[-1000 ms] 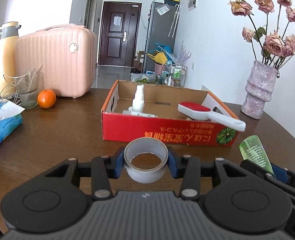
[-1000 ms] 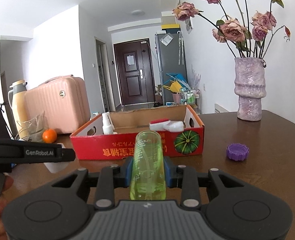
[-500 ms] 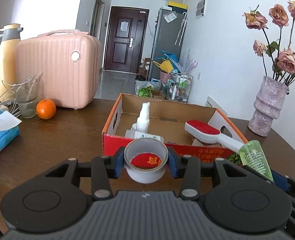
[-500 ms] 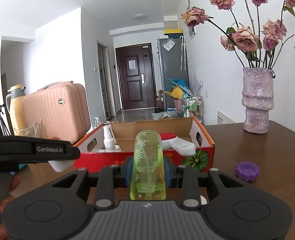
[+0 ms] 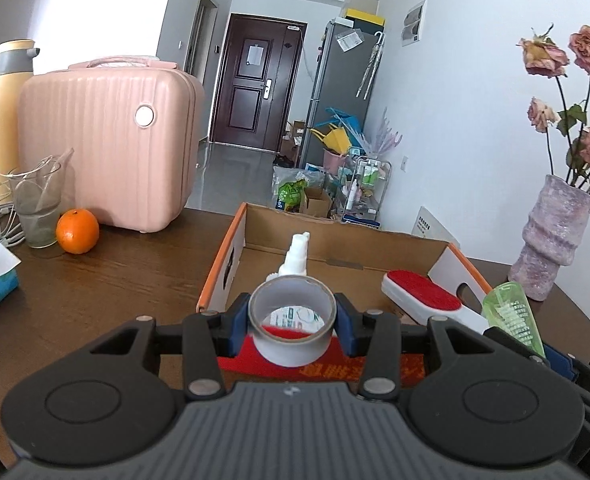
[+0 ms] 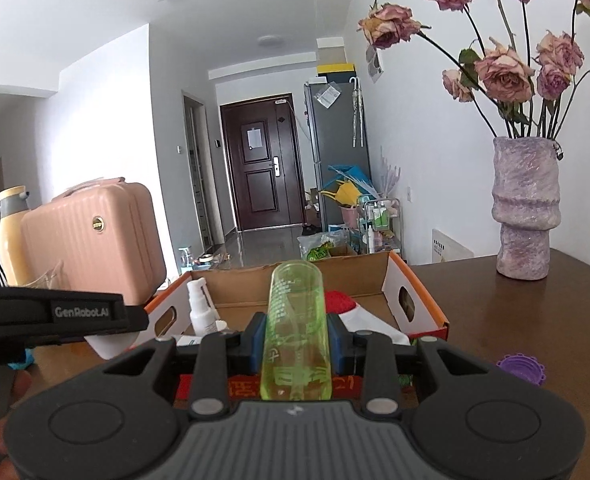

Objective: Organize rigid objects
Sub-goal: 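Carry the tape roll and green bottle with both tools over the box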

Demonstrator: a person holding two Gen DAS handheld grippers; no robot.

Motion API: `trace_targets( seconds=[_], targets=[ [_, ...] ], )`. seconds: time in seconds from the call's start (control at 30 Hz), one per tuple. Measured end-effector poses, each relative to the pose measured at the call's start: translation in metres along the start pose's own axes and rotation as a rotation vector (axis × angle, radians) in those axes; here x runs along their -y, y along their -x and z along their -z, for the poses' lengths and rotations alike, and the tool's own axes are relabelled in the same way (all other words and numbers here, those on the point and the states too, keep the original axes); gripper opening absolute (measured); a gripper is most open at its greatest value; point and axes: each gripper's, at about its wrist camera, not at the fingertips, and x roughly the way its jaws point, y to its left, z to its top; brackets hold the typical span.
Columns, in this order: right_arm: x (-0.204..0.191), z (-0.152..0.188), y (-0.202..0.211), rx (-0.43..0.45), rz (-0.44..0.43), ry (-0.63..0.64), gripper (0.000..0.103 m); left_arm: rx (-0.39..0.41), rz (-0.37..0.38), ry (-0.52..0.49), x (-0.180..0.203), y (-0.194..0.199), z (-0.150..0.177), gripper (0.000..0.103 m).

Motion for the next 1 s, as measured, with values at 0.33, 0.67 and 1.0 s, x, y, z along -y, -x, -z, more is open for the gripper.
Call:
trace_targets(
  seconds=[0.33, 0.67, 1.0],
  targets=[
    [-0.005, -0.008, -0.030, -0.007, -0.006, -0.002, 0.031, 0.009, -0.001, -0.012, 0.005, -0.027, -0.013, 0.045],
    [-0.008, -0.019, -0.063, -0.014, 0.004, -0.012, 0.030, 0.006, -0.010, -0.015, 0.006, -0.058, -0.025, 0.045],
    [-0.016, -0.027, -0.094, -0.027, 0.007, -0.012, 0.030, -0.005, -0.021, -0.023, 0.006, -0.083, -0.033, 0.045]
  ],
)
